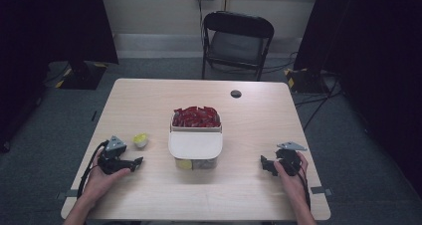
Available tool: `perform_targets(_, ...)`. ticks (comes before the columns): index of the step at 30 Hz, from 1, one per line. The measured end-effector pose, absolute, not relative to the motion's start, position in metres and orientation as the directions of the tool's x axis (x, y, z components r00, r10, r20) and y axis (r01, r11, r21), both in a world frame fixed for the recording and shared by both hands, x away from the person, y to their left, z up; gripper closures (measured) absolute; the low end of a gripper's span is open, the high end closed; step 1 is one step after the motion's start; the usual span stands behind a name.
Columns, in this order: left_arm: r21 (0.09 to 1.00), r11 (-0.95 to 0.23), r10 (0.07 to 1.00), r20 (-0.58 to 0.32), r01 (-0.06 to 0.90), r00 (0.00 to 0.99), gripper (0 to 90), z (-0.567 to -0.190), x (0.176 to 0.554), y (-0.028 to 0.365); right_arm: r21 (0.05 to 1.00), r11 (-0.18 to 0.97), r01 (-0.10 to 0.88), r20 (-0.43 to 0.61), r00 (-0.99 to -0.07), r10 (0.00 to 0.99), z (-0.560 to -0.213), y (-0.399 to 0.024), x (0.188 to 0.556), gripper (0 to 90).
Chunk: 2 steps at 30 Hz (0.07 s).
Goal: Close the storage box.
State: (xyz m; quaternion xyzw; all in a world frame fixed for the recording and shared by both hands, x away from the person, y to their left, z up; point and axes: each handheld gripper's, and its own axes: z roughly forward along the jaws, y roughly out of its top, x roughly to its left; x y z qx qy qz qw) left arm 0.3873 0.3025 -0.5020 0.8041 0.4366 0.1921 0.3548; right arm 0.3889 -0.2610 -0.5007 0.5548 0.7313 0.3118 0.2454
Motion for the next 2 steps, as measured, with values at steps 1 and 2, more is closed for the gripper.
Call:
perform_targets(1,0.738,-0.367,0.839,-0.001,0.566,0.545,15.0,-0.502,0.3873,0.3025,0.728,0.19,0.659,-0.014,-0.263,0.965,-0.5007,-0.2611,0.3891,8.4)
perform_targets(2,0.738,-0.367,0.838,-0.001,0.566,0.545,15.0,-0.502,0.3873,0.3025,0.726,0.189,0.661,-0.016,-0.26,0.966,-0.5009,-0.2613,0.3895,7.6)
